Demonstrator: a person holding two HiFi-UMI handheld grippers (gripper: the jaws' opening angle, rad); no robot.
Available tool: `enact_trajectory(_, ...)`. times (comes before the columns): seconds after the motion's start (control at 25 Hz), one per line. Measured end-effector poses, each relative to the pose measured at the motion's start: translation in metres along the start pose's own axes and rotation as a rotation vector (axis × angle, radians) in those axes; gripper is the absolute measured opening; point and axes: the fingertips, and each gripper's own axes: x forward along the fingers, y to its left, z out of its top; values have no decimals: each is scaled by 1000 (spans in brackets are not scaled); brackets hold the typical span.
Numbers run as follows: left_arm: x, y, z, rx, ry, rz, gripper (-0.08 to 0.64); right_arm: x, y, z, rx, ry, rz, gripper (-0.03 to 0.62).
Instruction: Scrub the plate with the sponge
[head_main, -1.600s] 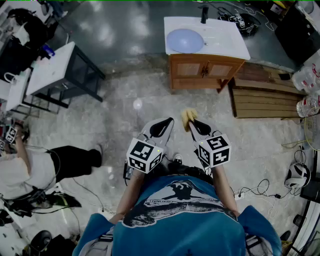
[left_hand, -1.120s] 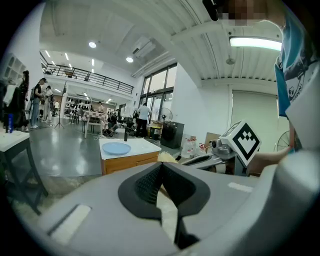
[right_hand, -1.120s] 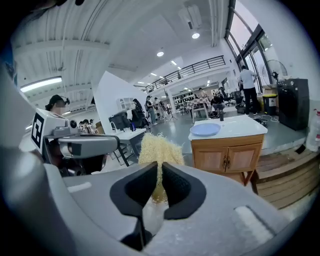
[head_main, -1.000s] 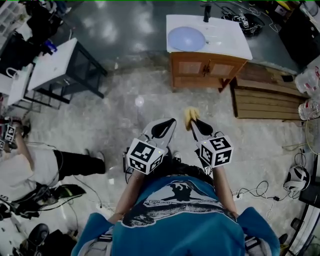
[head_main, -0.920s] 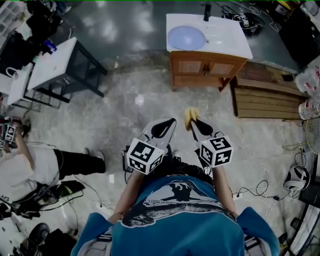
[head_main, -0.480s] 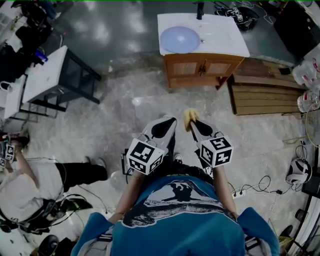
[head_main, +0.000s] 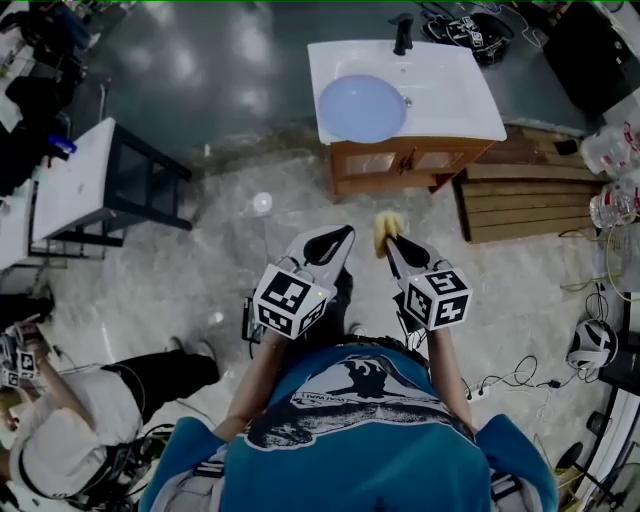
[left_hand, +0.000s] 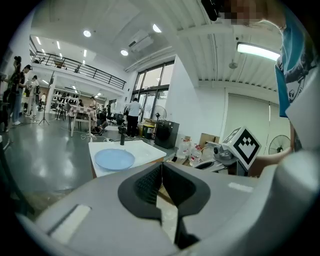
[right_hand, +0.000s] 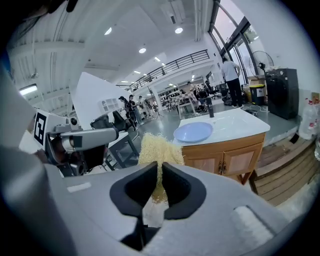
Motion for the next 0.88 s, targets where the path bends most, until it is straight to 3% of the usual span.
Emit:
enact_trajectory(0.4, 47, 94, 28, -4, 27, -27, 50, 77, -28, 63, 19, 8, -37, 29)
enact_trajectory(0.72, 81, 143, 36, -28, 55, -52, 77, 100, -50, 89, 42, 7, -98, 31)
enact_trajectory(0.88, 94, 154, 32, -80, 60, -51, 91, 100, -60, 88, 54, 19, -122, 29)
